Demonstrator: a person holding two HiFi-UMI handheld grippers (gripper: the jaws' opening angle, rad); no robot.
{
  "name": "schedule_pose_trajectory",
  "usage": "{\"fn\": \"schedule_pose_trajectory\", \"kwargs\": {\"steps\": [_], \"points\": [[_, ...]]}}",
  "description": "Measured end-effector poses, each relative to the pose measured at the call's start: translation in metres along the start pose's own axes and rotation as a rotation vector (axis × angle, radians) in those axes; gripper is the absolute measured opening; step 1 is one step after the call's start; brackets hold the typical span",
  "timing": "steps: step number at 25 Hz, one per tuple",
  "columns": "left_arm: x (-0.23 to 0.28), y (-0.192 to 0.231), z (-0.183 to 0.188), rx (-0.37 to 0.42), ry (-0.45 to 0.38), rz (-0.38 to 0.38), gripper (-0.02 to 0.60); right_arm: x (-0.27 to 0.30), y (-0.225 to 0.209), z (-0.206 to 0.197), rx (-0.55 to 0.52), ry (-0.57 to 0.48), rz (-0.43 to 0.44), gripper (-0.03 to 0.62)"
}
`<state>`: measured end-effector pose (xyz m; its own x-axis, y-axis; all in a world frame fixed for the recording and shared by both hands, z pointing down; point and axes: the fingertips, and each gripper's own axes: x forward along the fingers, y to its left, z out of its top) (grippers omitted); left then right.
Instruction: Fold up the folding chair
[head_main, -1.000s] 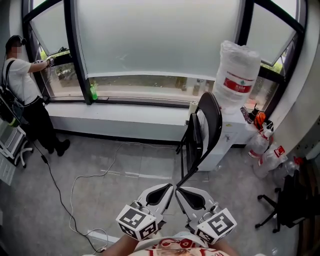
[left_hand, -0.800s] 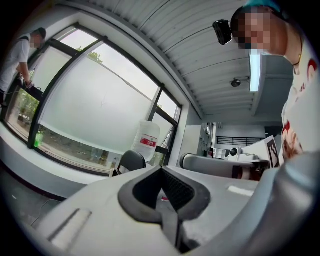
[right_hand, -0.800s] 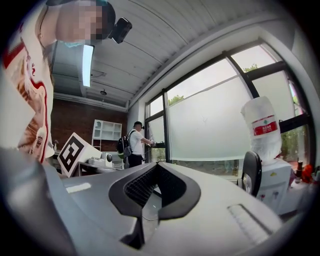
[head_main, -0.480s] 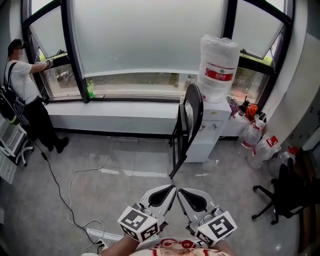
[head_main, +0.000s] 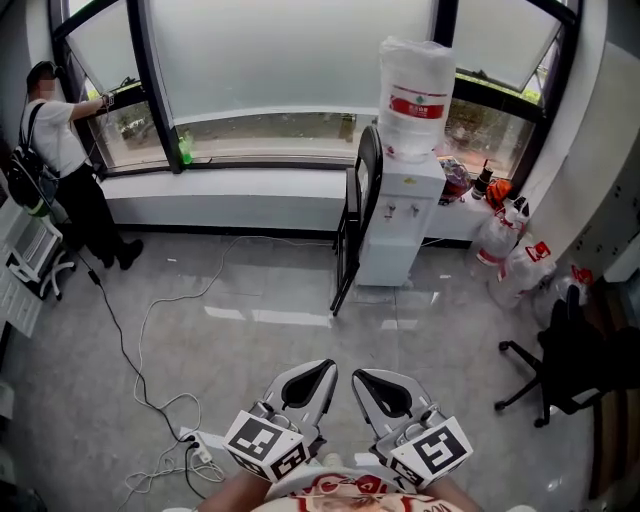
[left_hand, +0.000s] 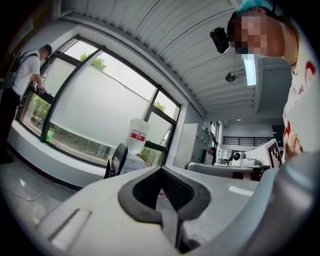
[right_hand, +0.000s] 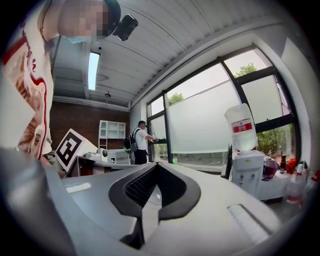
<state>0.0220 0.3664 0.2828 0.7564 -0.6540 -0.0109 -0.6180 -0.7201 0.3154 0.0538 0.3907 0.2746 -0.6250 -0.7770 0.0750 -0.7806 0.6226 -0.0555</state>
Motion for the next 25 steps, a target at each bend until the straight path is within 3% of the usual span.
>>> {"fn": "schedule_pose_trajectory", "kwargs": {"steps": [7, 11, 15, 18, 25], "points": [[-0.023, -0.032, -0.005, 0.023, 0.033, -0.008, 0.000, -0.023, 0.025, 0.006, -0.002, -0.026, 0.027, 0.026], [-0.027, -0.031, 0.001, 0.040, 0.022, -0.003, 0.000, -0.027, 0.030, 0.011, 0.004, -0.035, 0.006, 0.026], [-0.033, -0.027, -0.001, 0.003, 0.036, -0.007, 0.000, -0.030, 0.033, 0.004, 0.017, -0.004, -0.040, 0.025], [-0.037, -0.025, 0.001, -0.009, 0.032, -0.015, 0.000, -0.026, 0.040, 0.008, 0.009, -0.026, -0.028, 0.025], [-0.039, -0.023, 0.005, 0.030, 0.024, -0.024, 0.000, -0.021, 0.043, 0.013, -0.006, -0.032, -0.039, 0.025]]}}
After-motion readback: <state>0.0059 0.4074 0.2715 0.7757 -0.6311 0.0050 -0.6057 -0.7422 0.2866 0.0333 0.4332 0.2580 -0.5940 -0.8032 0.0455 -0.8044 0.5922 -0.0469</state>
